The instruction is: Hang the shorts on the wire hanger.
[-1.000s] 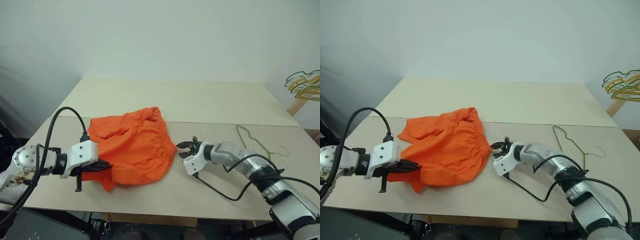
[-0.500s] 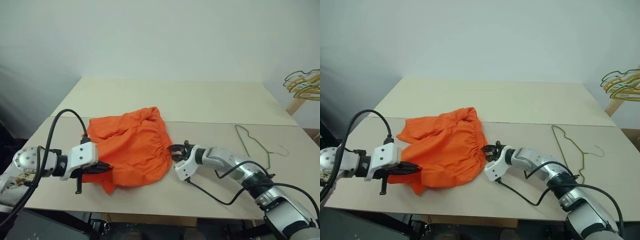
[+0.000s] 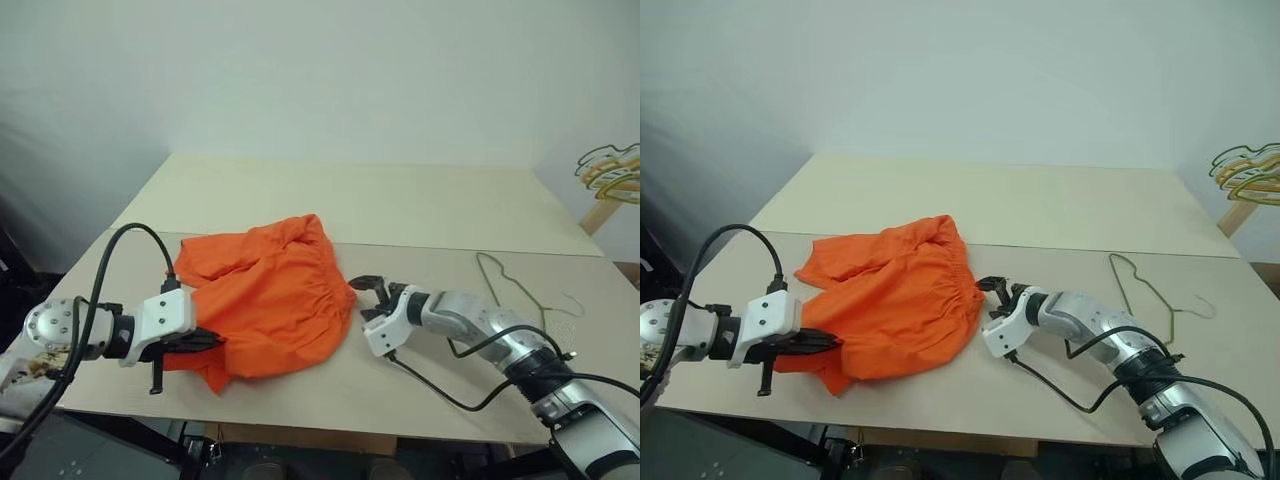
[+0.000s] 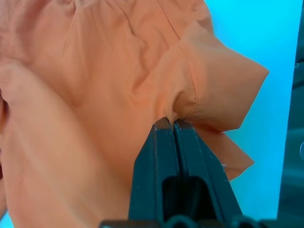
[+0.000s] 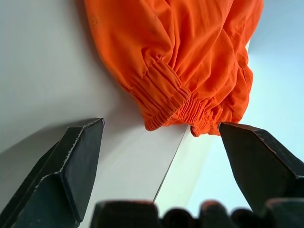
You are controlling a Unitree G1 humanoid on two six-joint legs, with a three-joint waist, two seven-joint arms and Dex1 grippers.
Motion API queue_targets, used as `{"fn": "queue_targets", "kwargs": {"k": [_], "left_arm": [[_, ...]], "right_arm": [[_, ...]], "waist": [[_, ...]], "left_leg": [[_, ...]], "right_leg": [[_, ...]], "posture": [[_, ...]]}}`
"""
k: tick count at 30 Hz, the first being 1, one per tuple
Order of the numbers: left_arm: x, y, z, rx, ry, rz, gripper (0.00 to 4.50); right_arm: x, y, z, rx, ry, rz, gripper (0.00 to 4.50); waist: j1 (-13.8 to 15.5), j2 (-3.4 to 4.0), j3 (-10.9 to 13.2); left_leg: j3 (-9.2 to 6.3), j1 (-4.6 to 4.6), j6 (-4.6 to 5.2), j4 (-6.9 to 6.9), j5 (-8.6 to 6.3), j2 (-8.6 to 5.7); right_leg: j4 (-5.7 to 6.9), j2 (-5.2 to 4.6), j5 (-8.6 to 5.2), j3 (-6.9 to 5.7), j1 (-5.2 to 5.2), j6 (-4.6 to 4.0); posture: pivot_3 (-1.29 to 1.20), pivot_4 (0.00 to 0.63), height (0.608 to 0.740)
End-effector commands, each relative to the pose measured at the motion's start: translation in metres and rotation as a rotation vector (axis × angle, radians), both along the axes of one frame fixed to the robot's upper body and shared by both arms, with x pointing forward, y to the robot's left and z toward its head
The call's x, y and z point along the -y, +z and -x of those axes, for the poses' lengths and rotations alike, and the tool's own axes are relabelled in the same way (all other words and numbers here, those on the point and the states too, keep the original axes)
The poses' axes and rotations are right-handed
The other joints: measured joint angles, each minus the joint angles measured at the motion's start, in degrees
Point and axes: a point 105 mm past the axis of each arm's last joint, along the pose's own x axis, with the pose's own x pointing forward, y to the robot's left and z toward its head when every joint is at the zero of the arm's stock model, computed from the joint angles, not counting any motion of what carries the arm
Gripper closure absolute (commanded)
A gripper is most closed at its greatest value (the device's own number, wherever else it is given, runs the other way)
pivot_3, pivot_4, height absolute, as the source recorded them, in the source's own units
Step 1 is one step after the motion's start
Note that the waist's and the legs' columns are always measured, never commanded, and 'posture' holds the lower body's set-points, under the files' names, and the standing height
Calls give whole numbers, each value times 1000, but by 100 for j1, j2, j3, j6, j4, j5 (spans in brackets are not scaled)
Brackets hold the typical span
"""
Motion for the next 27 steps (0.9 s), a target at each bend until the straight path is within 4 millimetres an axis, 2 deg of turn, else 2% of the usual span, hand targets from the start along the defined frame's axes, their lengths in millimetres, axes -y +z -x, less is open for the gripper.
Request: {"fn": "queue_targets", "kwargs": {"k": [1,10,11,12,23,27], "left_arm": [[1,11,-4,39,-7,6,4500],[2,9,-1,36,-11,5,4500],[2,9,-1,37,-11,5,4500],[2,9,0,37,-11,4,4500],[5,3,4,33,16,11,4500],[1,-3,2,34,100,21,4500]], "right_arm": [[-16,10,2,43,64,-24,35],[-32,-2,-1,21,95,17,35],[-32,-3,-1,16,97,21,404],[-32,-4,-2,13,98,23,593],[-34,-6,-5,5,114,36,4464],[-38,-4,-4,-10,116,23,4464]], "waist": [[-6,0,0],[-5,-4,-1],[-1,-5,-1],[1,-4,-1],[9,-6,0],[9,-6,0]], "left_leg": [[0,1,0,0,0,0],[1,5,-2,0,1,0],[0,8,-3,0,2,0],[0,10,-3,0,2,0],[-2,6,-4,0,2,1],[-2,7,-4,0,2,2]], "right_leg": [[0,0,0,0,0,0],[3,1,0,0,2,0],[4,1,0,0,4,-1],[5,1,-1,-1,5,-2],[7,0,-1,-2,3,-2],[7,-1,-1,-1,4,-2]], "posture": [[113,0,740],[125,0,740],[127,0,740],[131,0,740],[135,0,740],[135,0,740]]}}
